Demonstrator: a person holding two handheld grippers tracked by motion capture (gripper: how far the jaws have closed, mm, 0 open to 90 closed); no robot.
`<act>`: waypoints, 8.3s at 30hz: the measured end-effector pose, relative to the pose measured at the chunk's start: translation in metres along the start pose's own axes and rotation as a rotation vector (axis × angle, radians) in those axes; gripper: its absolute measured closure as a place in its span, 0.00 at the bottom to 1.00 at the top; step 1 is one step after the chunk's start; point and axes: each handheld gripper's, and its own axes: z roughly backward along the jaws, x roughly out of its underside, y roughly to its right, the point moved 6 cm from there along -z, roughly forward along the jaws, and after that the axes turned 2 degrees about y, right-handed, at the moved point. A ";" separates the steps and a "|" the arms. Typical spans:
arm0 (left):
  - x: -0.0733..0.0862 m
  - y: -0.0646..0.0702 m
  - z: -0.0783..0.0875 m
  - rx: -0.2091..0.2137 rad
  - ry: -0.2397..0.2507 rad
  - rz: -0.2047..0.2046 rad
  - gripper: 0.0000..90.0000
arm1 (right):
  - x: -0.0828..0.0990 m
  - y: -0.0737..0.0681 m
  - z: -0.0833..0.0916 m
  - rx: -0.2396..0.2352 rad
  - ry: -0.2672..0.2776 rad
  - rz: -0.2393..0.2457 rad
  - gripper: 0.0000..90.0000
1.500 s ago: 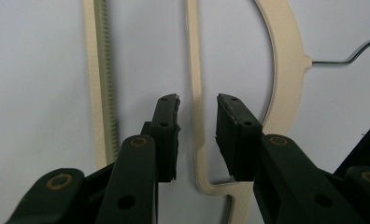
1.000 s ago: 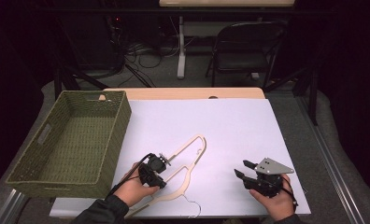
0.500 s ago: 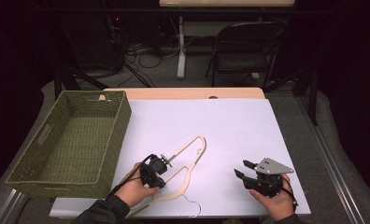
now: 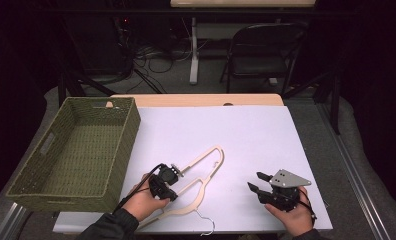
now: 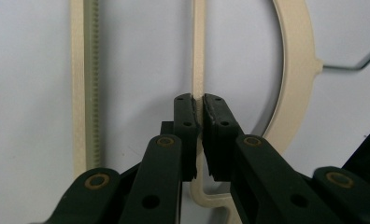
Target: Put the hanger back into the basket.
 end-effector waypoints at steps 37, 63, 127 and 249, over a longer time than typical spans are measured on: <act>-0.026 0.014 0.015 0.118 0.110 -0.026 0.95 | 0.000 -0.070 -0.060 -0.145 -0.132 0.491 0.57; -0.029 0.015 0.018 0.117 0.116 -0.030 0.95 | 0.002 -0.091 -0.072 -0.180 -0.186 0.580 0.53; 0.015 0.031 0.015 -0.040 0.199 -0.231 0.43 | -0.014 -0.106 -0.065 -0.238 -0.151 0.747 0.72; 0.061 -0.116 0.227 -0.204 0.472 0.138 0.97 | -0.021 -0.026 -0.017 -0.040 -0.038 0.462 0.66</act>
